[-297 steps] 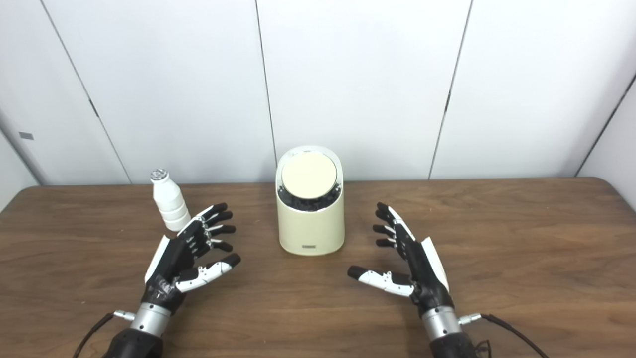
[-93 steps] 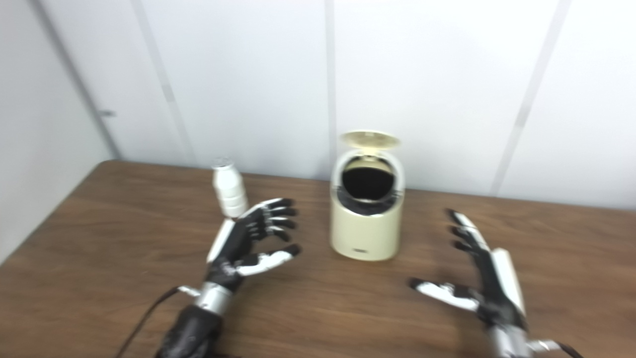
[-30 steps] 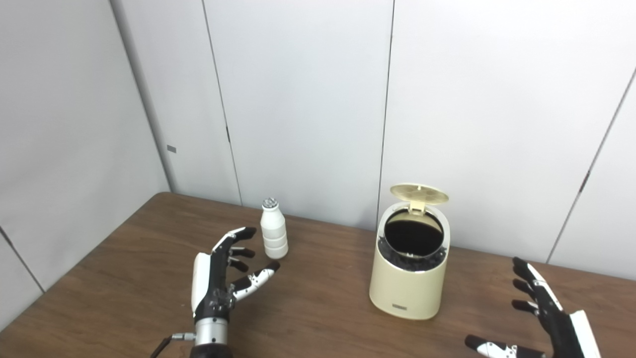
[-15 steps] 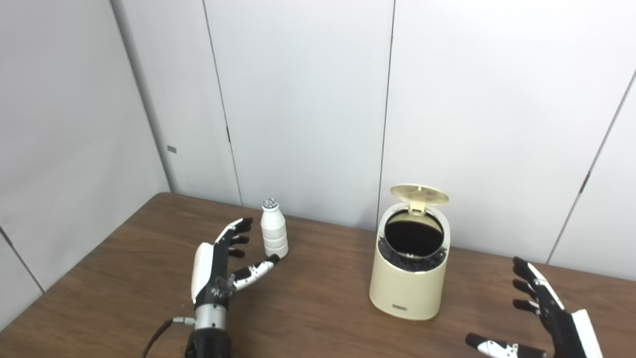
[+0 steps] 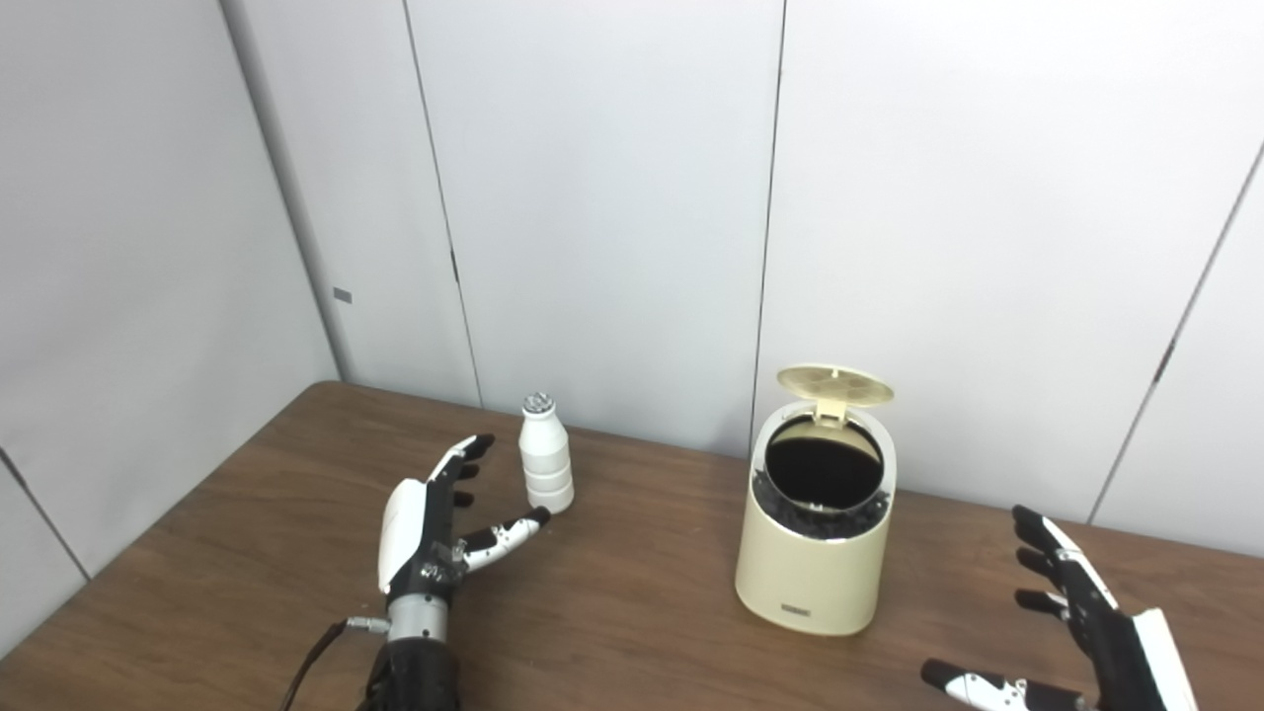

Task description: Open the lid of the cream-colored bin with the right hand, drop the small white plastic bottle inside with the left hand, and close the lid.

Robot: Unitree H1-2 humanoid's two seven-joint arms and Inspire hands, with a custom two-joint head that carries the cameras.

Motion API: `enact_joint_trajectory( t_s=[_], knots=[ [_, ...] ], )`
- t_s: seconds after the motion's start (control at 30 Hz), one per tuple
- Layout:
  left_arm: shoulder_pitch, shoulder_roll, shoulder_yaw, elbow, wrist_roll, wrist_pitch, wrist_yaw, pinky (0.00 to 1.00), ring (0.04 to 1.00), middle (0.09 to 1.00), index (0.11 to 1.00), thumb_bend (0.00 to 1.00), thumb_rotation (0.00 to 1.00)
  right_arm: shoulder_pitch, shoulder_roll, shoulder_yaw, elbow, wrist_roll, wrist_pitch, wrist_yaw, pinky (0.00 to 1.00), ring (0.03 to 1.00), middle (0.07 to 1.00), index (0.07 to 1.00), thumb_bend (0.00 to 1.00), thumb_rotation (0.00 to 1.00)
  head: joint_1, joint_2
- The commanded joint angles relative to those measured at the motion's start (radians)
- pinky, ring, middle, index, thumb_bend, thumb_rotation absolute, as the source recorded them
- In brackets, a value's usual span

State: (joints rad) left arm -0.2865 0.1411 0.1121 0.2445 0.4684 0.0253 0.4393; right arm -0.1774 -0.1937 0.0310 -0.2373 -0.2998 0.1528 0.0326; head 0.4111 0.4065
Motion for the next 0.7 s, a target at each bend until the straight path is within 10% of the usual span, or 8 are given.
enact_joint_trajectory(
  t_s=[0.0, 0.67],
  knots=[
    [-0.055, 0.022, -0.004, 0.007, 0.013, -0.020, 0.029, 0.70, 0.801, 0.839, 0.834, 0.78, 0.20, -0.030, -0.003, -0.002, -0.043, -0.006, -0.004, 0.001, 0.74, 0.869, 0.896, 0.879, 0.75, 0.00, -0.001, 0.001],
    [-0.131, 0.059, -0.022, 0.154, -0.074, -0.064, -0.005, 0.67, 0.775, 0.826, 0.828, 0.79, 0.21, -0.013, 0.007, 0.003, -0.072, -0.032, 0.017, 0.000, 0.75, 0.877, 0.910, 0.870, 0.75, 0.00, -0.021, 0.005]
  ],
)
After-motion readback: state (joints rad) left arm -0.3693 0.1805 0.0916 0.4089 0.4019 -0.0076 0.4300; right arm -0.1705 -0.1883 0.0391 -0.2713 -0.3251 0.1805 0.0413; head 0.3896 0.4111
